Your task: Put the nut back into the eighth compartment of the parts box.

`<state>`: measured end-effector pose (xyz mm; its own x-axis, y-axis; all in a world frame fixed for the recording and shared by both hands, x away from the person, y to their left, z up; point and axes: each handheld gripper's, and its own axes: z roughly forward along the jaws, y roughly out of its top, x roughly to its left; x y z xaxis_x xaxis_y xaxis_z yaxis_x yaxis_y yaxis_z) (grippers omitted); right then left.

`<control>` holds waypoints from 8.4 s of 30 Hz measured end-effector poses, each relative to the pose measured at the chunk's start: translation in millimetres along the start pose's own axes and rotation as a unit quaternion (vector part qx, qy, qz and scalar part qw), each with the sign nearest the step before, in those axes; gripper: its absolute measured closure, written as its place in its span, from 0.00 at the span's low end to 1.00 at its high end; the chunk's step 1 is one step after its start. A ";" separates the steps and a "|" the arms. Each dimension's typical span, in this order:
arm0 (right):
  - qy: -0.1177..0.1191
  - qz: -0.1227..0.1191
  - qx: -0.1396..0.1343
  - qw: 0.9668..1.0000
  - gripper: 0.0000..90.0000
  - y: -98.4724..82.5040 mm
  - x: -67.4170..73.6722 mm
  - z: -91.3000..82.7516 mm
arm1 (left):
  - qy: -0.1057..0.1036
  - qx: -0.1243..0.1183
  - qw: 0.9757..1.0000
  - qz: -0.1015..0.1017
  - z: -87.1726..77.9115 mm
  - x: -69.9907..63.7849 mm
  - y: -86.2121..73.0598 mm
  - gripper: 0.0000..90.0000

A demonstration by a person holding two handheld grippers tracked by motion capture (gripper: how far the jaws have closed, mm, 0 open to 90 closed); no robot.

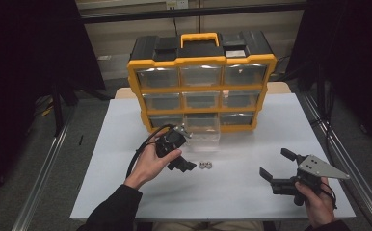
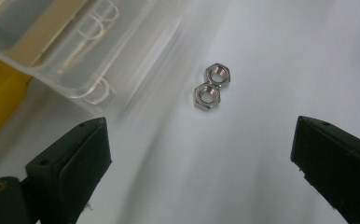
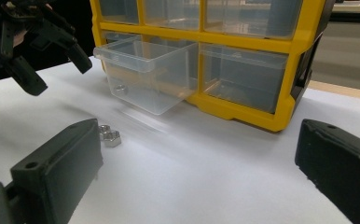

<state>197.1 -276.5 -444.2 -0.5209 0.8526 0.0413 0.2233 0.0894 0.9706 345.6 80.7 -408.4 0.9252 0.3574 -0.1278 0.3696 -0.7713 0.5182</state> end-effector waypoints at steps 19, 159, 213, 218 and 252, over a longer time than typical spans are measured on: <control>0.001 0.001 0.000 1.000 0.01 0.2 0.4 0.2 | -0.039 0.037 0.998 0.027 28.5 -12.2 6.9 0.05; -0.001 0.003 -0.002 1.000 0.00 -0.5 0.3 -2.0 | -0.044 0.071 0.996 0.014 26.8 9.0 33.6 0.78; 0.003 -0.002 -0.002 1.000 0.00 0.2 0.5 1.1 | -0.035 0.012 0.999 0.020 -39.7 19.8 60.1 0.78; 0.004 0.000 -0.001 1.000 0.00 0.2 0.8 0.9 | -0.030 0.008 0.999 0.015 -44.6 22.8 64.9 0.78; 0.004 0.000 -0.001 1.000 0.00 -0.1 0.4 1.4 | 0.025 0.015 1.000 -0.005 -30.7 48.1 95.1 0.78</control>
<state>198.0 -275.5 -444.6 -0.5267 0.8490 0.0433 0.2210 0.0876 0.9713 422.6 40.7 -339.3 0.9166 0.3897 -0.0899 0.3810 -0.7826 0.4923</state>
